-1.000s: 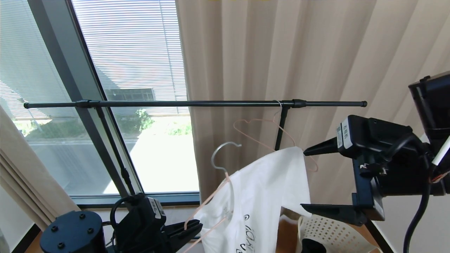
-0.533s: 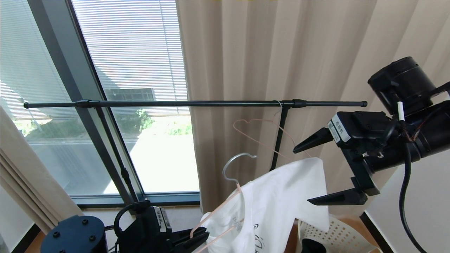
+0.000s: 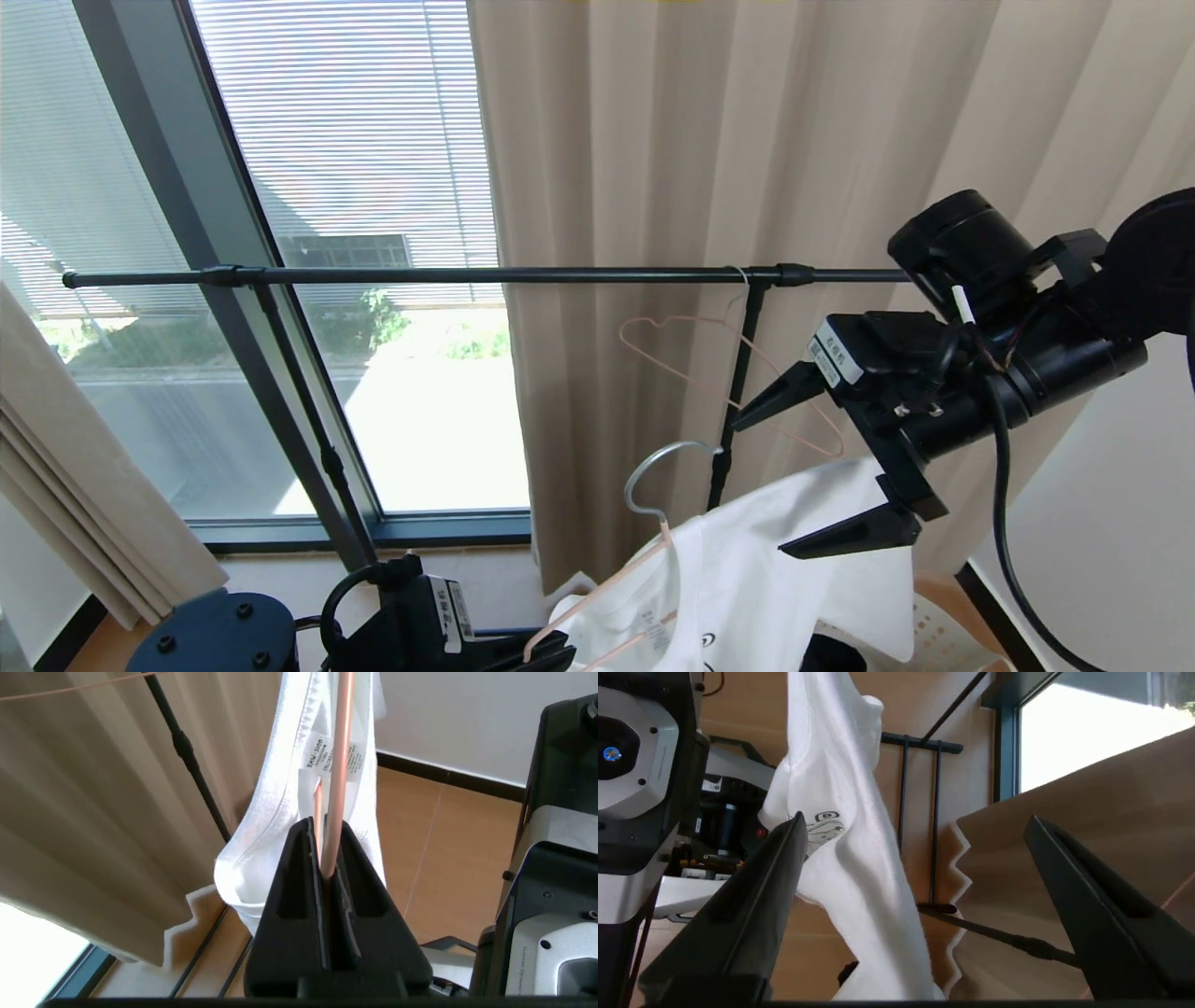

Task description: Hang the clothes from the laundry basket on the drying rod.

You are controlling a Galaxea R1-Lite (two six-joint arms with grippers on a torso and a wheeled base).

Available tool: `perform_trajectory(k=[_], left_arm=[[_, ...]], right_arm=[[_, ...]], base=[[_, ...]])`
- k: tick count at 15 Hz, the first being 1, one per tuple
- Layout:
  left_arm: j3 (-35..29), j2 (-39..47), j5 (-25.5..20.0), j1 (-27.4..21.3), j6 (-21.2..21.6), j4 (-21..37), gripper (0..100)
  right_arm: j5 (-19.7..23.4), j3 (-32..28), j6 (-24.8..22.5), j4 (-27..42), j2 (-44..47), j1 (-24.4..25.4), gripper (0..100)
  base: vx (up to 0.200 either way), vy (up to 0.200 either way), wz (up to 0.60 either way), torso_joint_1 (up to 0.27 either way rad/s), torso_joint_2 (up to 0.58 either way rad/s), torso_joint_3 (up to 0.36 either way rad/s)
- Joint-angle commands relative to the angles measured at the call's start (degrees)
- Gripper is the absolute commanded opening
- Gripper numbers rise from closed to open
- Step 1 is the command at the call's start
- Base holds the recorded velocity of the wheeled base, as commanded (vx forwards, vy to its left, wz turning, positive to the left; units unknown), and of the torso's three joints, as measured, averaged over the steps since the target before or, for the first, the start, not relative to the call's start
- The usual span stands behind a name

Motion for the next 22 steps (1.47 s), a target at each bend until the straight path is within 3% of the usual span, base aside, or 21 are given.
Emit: perform_trajectory(k=[1, 4, 9, 22], left_arm=[[0.00, 0.29, -0.02, -0.04, 0.01, -0.08, 0], [0.00, 0.20, -0.02, -0.04, 0.01, -0.08, 0], [0.00, 0.29, -0.02, -0.04, 0.71, -0.08, 0], [0.00, 0.11, 0.07, 0.05, 0.71, -0.08, 0]], right_arm=[[0.03, 0.00, 0.11, 0.12, 1.17, 0.50, 100], [-0.33, 0.09, 0.29, 0.20, 1.26, 1.55, 100], [-6.22, -0.09, 0.20, 1.35, 1.17, 1.55, 100], [-7.89, 0.09, -0.06, 2.84, 2.14, 2.34, 100]], base=[[0.000, 0.000, 0.00, 0.000, 0.00, 0.000], [0.000, 0.000, 0.00, 0.000, 0.00, 0.000], [0.000, 0.000, 0.00, 0.000, 0.00, 0.000], [0.000, 0.000, 0.00, 0.000, 0.00, 0.000]])
